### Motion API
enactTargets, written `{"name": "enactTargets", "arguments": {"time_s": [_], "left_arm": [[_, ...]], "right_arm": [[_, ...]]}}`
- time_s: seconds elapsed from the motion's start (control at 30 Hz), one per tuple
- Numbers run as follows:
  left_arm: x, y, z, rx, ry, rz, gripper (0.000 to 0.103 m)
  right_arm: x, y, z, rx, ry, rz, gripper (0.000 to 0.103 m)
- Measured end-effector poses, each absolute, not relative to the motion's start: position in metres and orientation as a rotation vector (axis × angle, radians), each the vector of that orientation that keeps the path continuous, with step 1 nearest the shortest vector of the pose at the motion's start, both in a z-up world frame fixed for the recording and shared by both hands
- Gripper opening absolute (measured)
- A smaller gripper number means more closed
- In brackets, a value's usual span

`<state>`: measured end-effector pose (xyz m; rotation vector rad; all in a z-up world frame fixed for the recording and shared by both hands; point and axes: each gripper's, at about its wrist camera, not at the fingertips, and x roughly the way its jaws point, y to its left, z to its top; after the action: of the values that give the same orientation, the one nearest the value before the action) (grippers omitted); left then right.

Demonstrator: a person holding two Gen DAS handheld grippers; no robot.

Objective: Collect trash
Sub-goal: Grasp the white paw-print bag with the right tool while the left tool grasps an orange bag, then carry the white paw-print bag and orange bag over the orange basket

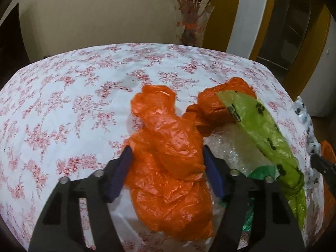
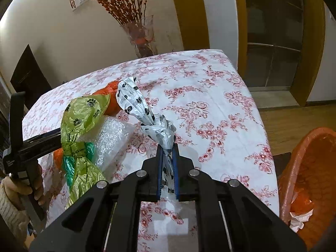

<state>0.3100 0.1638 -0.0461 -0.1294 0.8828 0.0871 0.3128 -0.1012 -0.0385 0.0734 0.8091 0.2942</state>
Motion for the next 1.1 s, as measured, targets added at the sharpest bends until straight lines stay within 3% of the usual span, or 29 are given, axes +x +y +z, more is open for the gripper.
{"name": "enactTargets", "arguments": {"time_s": [0.13, 0.43, 1.1], "left_arm": [[0.306, 0.173, -0.045, -0.148, 0.877, 0.103, 0.050], [0.293, 0.188, -0.036, -0.166, 0.855, 0.133, 0.040], [0.248, 0.122, 0.043, -0.106, 0.676, 0.016, 0.038]], "right_arm": [[0.309, -0.108, -0.034, 0.088, 0.799, 0.287, 0.009], [0.297, -0.122, -0.023, 0.103, 0.768, 0.266, 0.009], [0.251, -0.180, 0.013, 0.175, 0.649, 0.198, 0.009]]}}
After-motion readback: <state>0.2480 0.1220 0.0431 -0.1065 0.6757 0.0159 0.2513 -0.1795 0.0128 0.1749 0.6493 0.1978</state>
